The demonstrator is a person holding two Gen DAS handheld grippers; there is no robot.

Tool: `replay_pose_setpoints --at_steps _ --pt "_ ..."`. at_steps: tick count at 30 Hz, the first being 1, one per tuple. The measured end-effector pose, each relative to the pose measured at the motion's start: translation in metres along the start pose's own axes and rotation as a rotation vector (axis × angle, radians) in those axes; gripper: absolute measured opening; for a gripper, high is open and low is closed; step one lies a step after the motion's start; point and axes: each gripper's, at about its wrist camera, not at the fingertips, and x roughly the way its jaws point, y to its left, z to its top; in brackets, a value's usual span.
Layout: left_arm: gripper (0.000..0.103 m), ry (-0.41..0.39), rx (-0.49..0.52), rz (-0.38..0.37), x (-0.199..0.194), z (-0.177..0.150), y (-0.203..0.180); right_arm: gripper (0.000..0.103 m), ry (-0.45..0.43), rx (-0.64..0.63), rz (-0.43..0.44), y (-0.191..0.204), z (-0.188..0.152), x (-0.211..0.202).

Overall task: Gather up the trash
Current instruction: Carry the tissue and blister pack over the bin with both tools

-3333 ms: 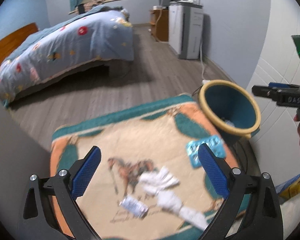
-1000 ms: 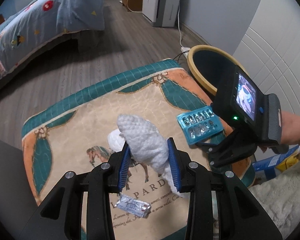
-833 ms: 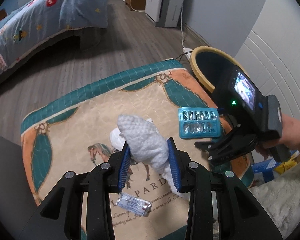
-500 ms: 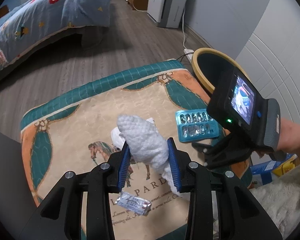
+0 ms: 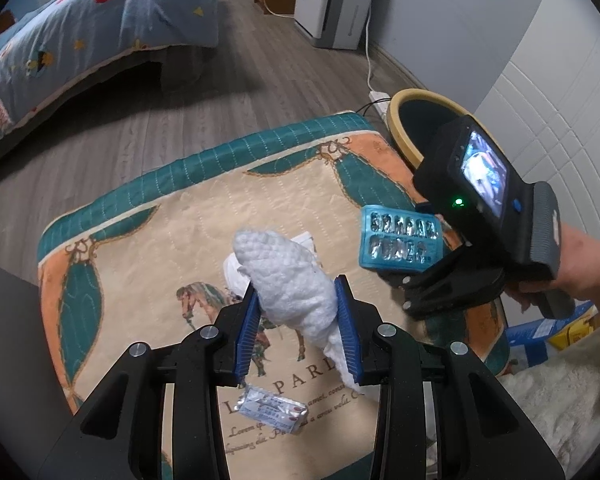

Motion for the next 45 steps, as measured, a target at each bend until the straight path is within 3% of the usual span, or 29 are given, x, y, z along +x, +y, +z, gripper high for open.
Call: replay_pose_setpoints --at_steps 2,5,11,25,34,40,45 --pt "0.038 0.0 -0.002 0.001 0.0 0.001 -0.001 0.071 -0.012 -0.027 0.013 0.004 0.0 -0.003" --pt "0.038 -0.001 0.005 0.0 0.0 0.002 -0.005 0.069 -0.01 -0.031 0.022 0.004 -0.001 -0.008" --pt "0.038 -0.005 0.025 0.005 0.003 0.006 -0.015 0.069 -0.065 0.027 0.071 -0.014 -0.014 -0.038" --pt "0.038 -0.006 0.067 0.031 0.014 0.02 -0.044 0.069 -0.179 0.166 0.088 -0.06 -0.036 -0.102" --pt "0.038 -0.022 0.091 0.027 0.016 0.026 -0.061 0.069 -0.241 0.352 0.099 -0.109 -0.06 -0.137" --pt "0.038 -0.016 0.113 0.026 0.023 0.026 -0.069 0.069 -0.309 0.441 0.031 -0.146 -0.077 -0.168" --pt "0.038 -0.013 0.126 0.022 0.03 0.025 -0.079 0.069 -0.311 0.504 -0.049 -0.174 -0.09 -0.168"
